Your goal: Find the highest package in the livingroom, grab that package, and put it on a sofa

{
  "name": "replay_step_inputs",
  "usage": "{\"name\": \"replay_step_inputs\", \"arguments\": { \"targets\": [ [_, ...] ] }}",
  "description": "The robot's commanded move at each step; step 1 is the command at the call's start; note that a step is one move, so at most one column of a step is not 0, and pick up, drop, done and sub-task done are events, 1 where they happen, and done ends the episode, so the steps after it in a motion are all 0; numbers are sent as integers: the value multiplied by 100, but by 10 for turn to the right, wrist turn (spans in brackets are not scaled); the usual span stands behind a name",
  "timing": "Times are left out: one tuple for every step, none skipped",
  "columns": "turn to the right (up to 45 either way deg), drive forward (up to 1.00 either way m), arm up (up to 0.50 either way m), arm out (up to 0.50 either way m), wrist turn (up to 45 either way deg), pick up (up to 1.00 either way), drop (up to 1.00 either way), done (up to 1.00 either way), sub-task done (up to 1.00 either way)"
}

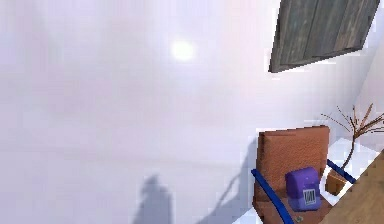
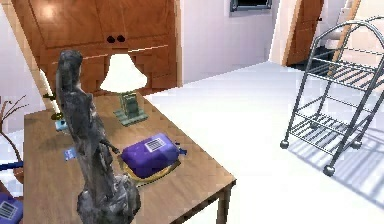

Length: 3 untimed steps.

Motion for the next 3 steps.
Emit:
{"name": "replay_step_inputs", "arguments": {
  "targets": [
    [0, 0, 38, 0, 0, 0, 0, 0, 0],
    [0, 0, 0, 42, 0, 0, 0, 0, 0],
    [0, 0, 0, 0, 450, 0, 0, 0, 0]
  ]
}}
